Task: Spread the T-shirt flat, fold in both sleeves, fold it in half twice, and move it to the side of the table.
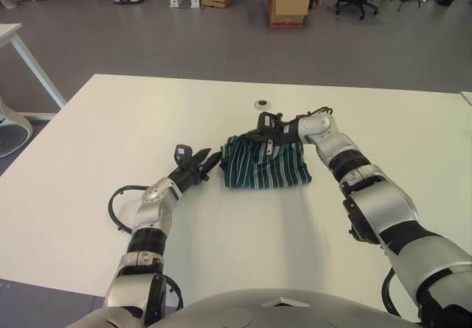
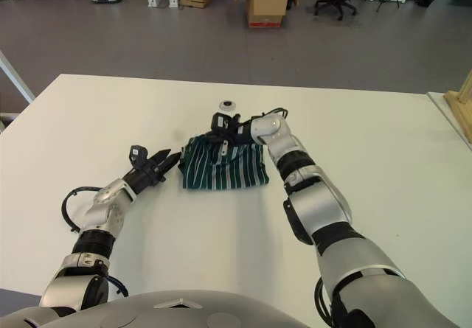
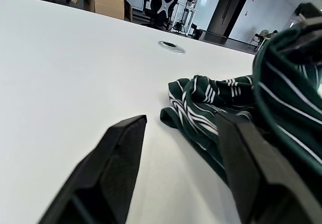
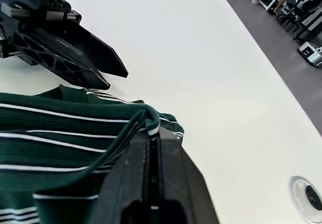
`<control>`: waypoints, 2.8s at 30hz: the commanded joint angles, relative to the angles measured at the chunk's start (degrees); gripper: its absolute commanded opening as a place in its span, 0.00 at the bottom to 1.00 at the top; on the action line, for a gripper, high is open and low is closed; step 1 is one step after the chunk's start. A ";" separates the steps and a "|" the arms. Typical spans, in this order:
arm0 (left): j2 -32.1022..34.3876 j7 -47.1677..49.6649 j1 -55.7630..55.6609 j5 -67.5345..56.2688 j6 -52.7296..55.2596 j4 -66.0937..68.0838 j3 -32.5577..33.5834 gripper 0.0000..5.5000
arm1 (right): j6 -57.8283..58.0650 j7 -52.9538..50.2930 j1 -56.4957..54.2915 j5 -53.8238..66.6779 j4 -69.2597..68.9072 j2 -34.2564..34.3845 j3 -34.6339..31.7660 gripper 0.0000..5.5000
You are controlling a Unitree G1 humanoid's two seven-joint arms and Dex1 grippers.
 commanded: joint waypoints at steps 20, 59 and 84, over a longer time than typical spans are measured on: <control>1.89 -21.59 -38.09 12.36 -17.14 25.22 -12.89 0.46 | 18.24 -15.78 -0.46 29.09 -6.44 -9.42 -41.82 0.23; 18.30 9.17 -23.20 -0.47 -14.76 24.48 13.67 0.46 | 31.48 -33.83 32.43 42.76 -60.76 -2.58 -45.72 0.23; -11.47 20.97 -11.50 1.07 -7.26 -1.28 0.55 0.46 | 32.93 -51.34 41.93 23.77 -61.57 4.86 -31.50 0.23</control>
